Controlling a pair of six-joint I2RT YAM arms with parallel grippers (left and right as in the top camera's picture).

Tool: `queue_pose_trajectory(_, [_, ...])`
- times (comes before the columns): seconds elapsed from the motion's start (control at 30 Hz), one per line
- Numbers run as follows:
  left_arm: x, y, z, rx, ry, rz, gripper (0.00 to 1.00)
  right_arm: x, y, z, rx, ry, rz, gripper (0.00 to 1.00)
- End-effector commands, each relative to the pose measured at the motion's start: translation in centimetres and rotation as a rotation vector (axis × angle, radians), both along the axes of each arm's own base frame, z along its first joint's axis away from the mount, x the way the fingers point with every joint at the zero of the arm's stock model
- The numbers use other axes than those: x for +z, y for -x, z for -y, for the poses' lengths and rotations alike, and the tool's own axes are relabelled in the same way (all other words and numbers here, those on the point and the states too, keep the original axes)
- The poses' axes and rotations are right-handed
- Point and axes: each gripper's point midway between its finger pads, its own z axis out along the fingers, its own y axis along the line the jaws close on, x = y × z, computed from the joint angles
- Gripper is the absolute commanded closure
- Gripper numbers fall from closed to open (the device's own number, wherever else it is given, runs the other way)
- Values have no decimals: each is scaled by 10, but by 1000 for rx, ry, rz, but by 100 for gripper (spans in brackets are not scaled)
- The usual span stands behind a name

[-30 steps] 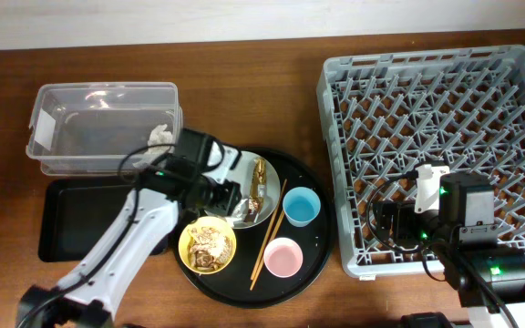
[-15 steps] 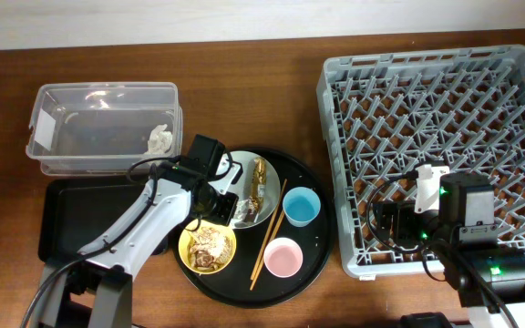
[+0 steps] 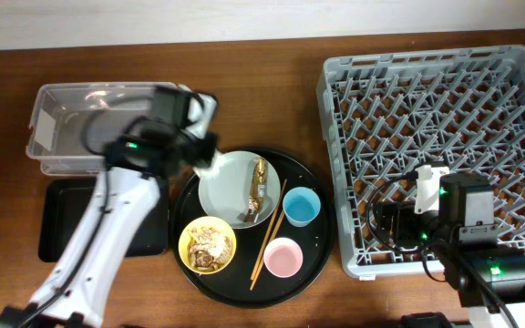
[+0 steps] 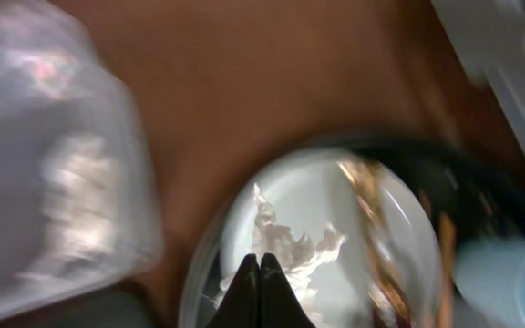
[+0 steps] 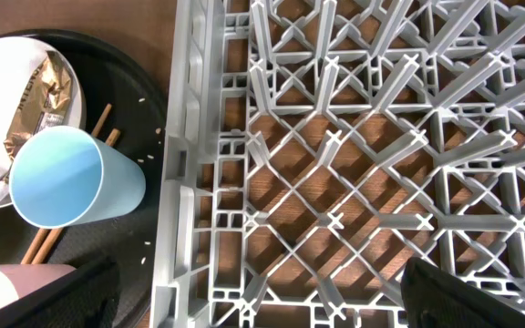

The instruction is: Sort waste into correct bins and load items into the dishwasher rack

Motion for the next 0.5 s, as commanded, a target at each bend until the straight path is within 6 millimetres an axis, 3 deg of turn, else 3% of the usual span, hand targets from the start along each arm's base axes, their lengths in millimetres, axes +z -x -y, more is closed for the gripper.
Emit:
queue_pose_trajectory(0.0, [64,-42,-63,186,-22,212,100,9,-3,0,-11,-11,23,1])
queue_pose_trajectory(0.07, [77,-59,-95,267,-16,286,100,9,-3,0,-11,-11,23,1])
queue_pose_trajectory(0.13, [76,-69,-122,328,-22,305,100,9,-3,0,-11,-11,23,1])
queue_pose_trajectory(0.27, [39,-82,-131,346,-37,228,98,9,-3,1,-11,-11,23,1])
queue_pose_trajectory(0.33, [23,-87,-132,347,-42,197,71,9,-3,0,-11,-11,23,1])
queue_pose_trajectory(0.37, [19,-88,-132,346,-43,190,62,9,-3,1,-11,-11,23,1])
queue_pose_trajectory(0.47, [22,-86,-123,324,-35,191,56,9,-3,1,-11,-11,23,1])
